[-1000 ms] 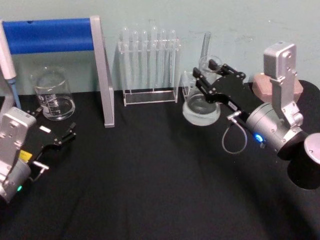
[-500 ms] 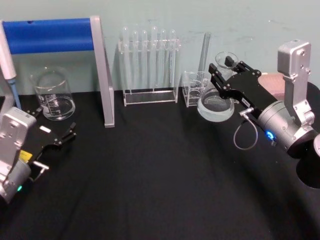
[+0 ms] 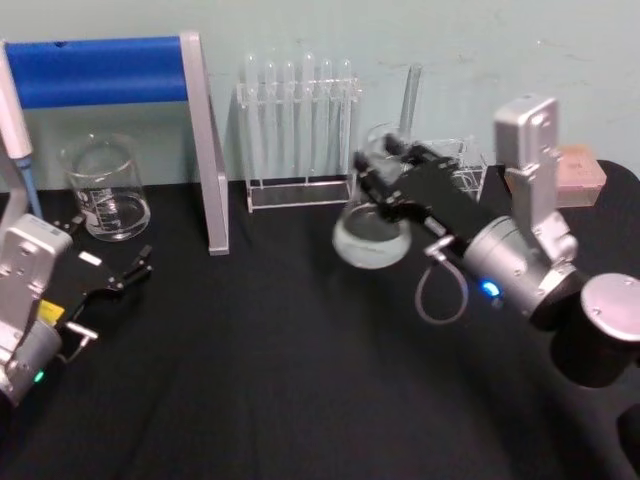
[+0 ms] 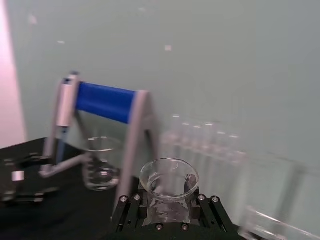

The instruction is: Grasp the erlenmeyer flask with one hand, shake it three times, then place it back.

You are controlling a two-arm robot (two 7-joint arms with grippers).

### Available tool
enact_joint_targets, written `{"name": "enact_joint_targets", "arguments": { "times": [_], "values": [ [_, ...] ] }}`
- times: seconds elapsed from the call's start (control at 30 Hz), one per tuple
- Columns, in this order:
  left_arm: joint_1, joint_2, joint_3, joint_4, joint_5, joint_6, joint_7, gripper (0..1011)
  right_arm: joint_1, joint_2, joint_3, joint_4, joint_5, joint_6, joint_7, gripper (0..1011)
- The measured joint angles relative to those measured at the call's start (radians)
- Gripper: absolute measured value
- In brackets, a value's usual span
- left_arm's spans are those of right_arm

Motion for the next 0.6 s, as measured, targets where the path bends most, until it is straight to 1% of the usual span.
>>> {"name": "enact_joint_targets", "arguments": {
  "times": [0.07,0.1,0.17,0.2,0.3,0.33,0.4,0.43,0.6],
  "values": [
    [0.0,0.0,0.0,0.0,0.0,0.0,0.0,1001,0.0,-0.006,-0.032,-0.01,0.003,0.005,0.026,449],
    [0.0,0.0,0.0,0.0,0.0,0.0,0.0,1001,0.0,-0.006,-0.032,-0.01,0.003,0.005,0.026,449],
    [0.0,0.0,0.0,0.0,0.0,0.0,0.0,1001,-0.001,-0.008,-0.058,-0.02,0.007,0.008,0.043,449],
    [0.0,0.0,0.0,0.0,0.0,0.0,0.0,1001,-0.002,-0.008,-0.077,-0.027,0.009,0.012,0.057,449],
    [0.0,0.0,0.0,0.0,0.0,0.0,0.0,1001,-0.006,-0.007,-0.104,-0.039,0.016,0.018,0.077,449],
    [0.0,0.0,0.0,0.0,0.0,0.0,0.0,1001,-0.008,-0.006,-0.119,-0.046,0.02,0.021,0.089,450],
    [0.0,0.0,0.0,0.0,0.0,0.0,0.0,1001,-0.011,-0.002,-0.134,-0.055,0.025,0.023,0.1,450],
    [0.0,0.0,0.0,0.0,0.0,0.0,0.0,1001,-0.013,0.002,-0.148,-0.064,0.03,0.025,0.109,450],
    [0.0,0.0,0.0,0.0,0.0,0.0,0.0,1001,-0.021,0.018,-0.183,-0.089,0.043,0.03,0.134,450]
  ]
}}
